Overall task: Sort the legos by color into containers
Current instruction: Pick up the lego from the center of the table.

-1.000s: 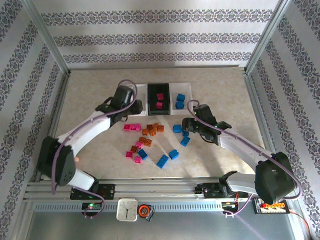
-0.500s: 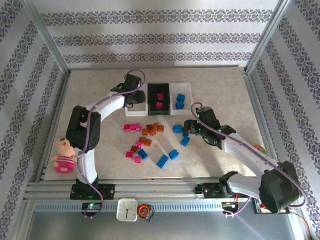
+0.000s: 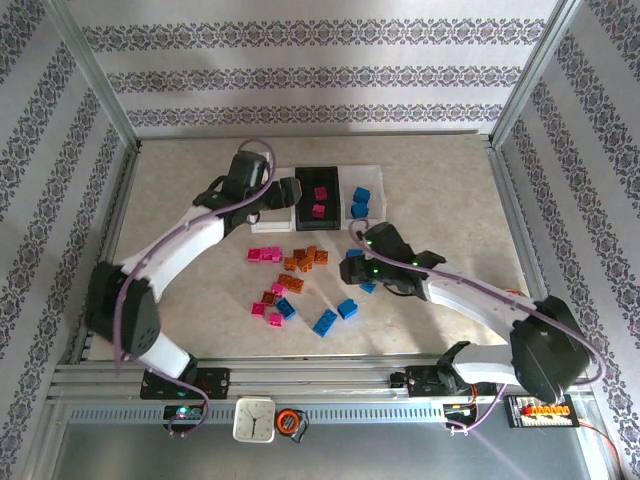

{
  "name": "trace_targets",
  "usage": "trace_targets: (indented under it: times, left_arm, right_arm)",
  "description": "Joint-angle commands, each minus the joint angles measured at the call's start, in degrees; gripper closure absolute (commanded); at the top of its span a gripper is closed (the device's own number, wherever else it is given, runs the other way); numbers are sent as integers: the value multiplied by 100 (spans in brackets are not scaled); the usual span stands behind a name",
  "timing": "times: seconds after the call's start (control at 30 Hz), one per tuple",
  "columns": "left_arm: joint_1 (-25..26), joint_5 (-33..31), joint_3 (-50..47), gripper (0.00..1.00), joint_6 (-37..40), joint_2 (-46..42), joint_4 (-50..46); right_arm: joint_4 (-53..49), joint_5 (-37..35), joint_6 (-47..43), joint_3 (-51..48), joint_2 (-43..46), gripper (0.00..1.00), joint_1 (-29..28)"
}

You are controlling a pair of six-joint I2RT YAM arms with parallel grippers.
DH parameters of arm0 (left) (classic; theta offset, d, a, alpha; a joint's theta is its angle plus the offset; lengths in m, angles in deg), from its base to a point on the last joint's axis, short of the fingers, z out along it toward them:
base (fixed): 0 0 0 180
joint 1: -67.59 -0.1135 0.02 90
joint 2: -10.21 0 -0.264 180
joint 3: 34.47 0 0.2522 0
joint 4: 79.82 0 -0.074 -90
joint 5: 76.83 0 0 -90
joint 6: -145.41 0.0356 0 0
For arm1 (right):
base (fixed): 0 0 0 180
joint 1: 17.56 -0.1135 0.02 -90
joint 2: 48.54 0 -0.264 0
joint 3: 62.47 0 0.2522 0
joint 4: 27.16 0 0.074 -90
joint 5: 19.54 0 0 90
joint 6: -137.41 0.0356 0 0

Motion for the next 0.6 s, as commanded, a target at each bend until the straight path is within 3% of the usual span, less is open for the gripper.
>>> trace_targets:
  times: [0.0,0.17,0.37,0.57]
  left_arm:
    - [77,246,-899,21,-259,-670,228]
    - [79,139,-2204,0,-436,-2048,33]
    - [79,-186,-3218,0,-620,-3589,-483]
    - [65,-505,-3659,0,-723,-4515,-864]
  right_arm:
    - [310,485,-493,479,-538,35,-455]
    - [149,797,-1010,1169,-1616,37,-978]
    - [-133,820,-1329,1844,-2533,37,-1200]
    - [-274,560,-1526,2246,-3021,37,-1236]
